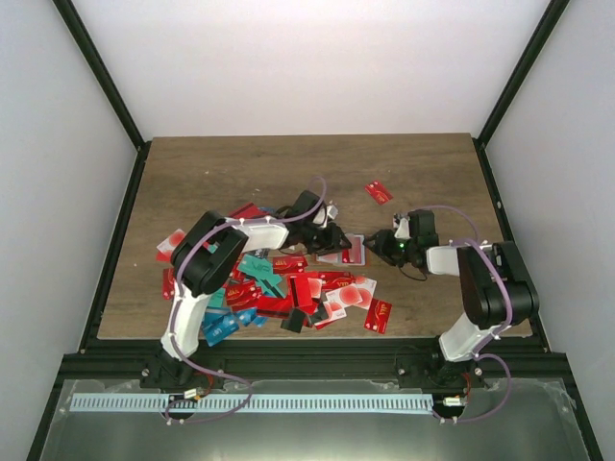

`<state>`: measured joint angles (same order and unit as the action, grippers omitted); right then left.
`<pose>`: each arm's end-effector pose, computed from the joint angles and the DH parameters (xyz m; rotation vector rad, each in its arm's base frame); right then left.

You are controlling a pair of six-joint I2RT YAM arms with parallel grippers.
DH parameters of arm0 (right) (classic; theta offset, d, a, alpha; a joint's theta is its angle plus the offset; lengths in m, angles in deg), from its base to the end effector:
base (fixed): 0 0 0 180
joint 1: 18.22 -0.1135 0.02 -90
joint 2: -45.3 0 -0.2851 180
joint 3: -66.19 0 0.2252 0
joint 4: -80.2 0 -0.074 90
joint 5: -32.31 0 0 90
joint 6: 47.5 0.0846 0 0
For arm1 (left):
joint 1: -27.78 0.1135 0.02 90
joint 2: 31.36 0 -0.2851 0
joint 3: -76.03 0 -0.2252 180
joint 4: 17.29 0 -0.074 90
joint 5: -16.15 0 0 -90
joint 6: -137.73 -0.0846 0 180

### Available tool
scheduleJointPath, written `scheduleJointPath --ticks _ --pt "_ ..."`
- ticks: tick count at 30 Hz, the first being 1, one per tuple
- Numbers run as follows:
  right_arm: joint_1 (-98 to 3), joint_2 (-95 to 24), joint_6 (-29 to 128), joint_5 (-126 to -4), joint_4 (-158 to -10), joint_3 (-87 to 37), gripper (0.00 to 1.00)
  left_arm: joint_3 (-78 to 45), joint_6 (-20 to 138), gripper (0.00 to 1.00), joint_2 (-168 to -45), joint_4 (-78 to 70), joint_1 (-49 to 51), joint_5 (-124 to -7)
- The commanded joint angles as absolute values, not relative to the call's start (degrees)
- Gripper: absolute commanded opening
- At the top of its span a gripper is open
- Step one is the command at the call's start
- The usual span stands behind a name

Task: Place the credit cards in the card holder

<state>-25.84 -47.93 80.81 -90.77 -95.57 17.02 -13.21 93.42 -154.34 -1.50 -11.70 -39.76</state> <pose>0.2856 0.0848 0.1334 0.3873 2.4760 1.0511 0.3265 -0.3304 0.1255 0.1704 2.7037 -1.3060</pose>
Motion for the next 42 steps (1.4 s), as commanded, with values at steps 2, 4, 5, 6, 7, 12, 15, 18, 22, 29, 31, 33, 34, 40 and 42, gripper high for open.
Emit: scheduleJointPath --ticks 2,4,5,6,7,12,15,18,22,29,31,33,34,40,42 --pt "-25.6 -45.6 79.4 -88.4 -90.7 15.2 0.43 -12.1 89.6 0.41 -151.8 6.7 -11.8 -43.1" --pt "-25.6 -44.9 79.2 -87.9 -90.1 15.0 0.44 -12.0 88.7 0.45 -150.9 8.3 -11.7 -44.3" --pt "-25.7 -44.5 79.1 -87.7 -89.8 14.9 0.44 -11.9 88.4 0.47 -150.6 8.8 -11.7 -44.6" --pt "-25.6 -44.3 79.0 -87.5 -89.7 14.9 0.44 -11.9 88.2 0.49 -150.2 9.2 -11.7 -44.9" --pt "-25.6 -43.9 78.9 -87.6 -89.5 14.7 0.44 -12.0 88.0 0.51 -149.8 9.6 -11.7 -45.0" --pt "-25.7 -41.9 77.6 -88.7 -89.0 14.8 0.44 -12.2 84.3 0.61 -146.7 13.0 -11.7 -48.6" --pt "-25.8 -40.8 76.6 -91.1 -88.7 15.0 0.45 -13.1 82.3 0.68 -144.6 14.4 -11.6 -50.5" --pt "-26.5 -40.1 76.6 -93.7 -88.9 15.2 0.45 -13.5 79.2 0.72 -143.1 15.6 -11.5 -51.9" --pt "-29.4 -40.0 78.0 -97.1 -90.3 15.6 0.46 -14.7 75.3 0.61 -141.8 16.0 -11.6 -53.1" --pt "-32.3 -41.7 81.3 -98.0 -93.7 16.2 0.46 -15.4 72.6 0.23 -142.9 14.1 -11.6 -50.8" --pt "-32.4 -42.6 81.4 -97.9 -94.0 16.0 0.46 -15.2 72.4 0.15 -143.7 13.9 -11.6 -50.6" --pt "-32.4 -43.4 81.5 -97.9 -94.2 15.7 0.45 -15.0 72.2 0.1 -144.3 13.7 -11.5 -50.4" --pt "-32.4 -43.8 81.6 -97.9 -94.4 15.6 0.45 -15.0 72.1 0.07 -144.5 13.4 -11.6 -50.0" --pt "-32.5 -45.8 82.2 -98.6 -95.7 15.1 0.45 -15.1 71.8 0.04 -146.0 12.7 -11.6 -48.7" --pt "-32.5 -46.1 82.2 -98.7 -95.9 15.0 0.45 -15.1 71.8 0.04 -146.6 12.7 -11.6 -48.2"
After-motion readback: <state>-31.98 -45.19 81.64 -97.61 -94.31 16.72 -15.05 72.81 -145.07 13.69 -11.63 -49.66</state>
